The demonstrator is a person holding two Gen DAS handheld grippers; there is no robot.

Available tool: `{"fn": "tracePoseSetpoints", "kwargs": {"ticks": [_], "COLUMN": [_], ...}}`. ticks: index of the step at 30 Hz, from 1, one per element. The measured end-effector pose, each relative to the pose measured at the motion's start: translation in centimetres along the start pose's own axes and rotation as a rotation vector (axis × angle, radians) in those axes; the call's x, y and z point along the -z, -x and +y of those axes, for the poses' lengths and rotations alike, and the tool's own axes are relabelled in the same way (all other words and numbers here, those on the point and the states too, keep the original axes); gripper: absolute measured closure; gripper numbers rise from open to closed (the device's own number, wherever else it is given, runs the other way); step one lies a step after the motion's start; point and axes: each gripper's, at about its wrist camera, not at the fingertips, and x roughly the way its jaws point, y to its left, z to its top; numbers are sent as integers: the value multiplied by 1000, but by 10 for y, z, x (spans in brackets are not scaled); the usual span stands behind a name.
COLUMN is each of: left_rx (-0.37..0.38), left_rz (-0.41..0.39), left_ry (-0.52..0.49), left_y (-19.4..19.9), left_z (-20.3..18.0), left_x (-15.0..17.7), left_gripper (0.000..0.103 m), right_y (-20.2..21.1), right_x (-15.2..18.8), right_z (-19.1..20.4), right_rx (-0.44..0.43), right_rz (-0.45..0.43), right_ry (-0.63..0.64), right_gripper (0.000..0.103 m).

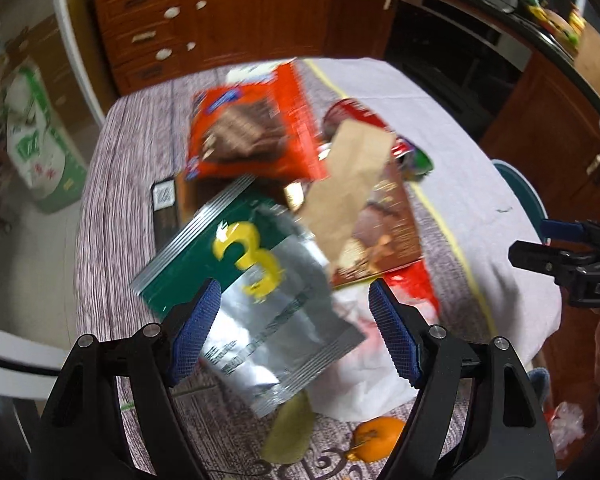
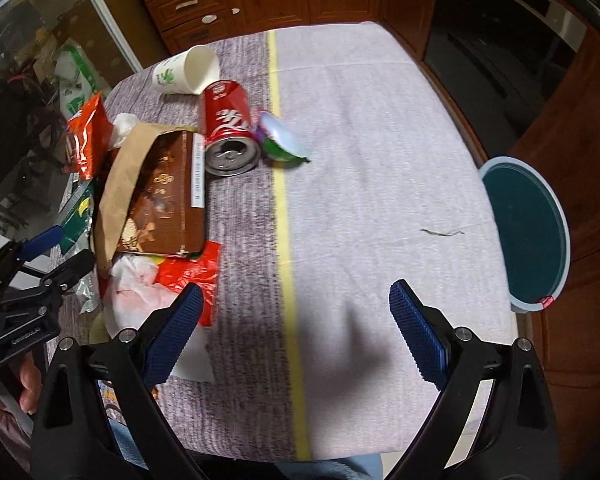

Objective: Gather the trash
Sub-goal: 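Return both tools to the table and grasp the green-and-silver pouch with the left tool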

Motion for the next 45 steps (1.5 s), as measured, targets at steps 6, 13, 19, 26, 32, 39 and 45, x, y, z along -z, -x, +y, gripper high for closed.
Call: {"fn": "tracePoseSetpoints", "kwargs": {"ticks": [6,13,19,26,32,39,45], "left_rx": [8,-16,-22,-18,-32,-27,-1], "left_rz": [4,6,-9,-33,-22,38,-1], "left_ry": [55,93,136,208,205,210,139], "left_y": [-5,-15,-6,13,20,-8,-12], "left_z": [22,39,57,90,114,121,105], "left_x": [9,20,31,50,67,81,73], "left_gripper": [26,26,26,26,26,24,32], "right_y": [-9,-17,-20,-17,-17,-14,-8], "right_x": [-1,0,-2,-3,0,2,-3], "right_z": [22,38,49,66,82,106,120], "right_rx": [-13,-33,-36,-47,-52,-62,-40], "right_rz": [21,38,48,45,48,46,24], "right_ry": [26,46,68,102,133,181,222], "right_gripper": [13,13,13,13,13,13,13]}}
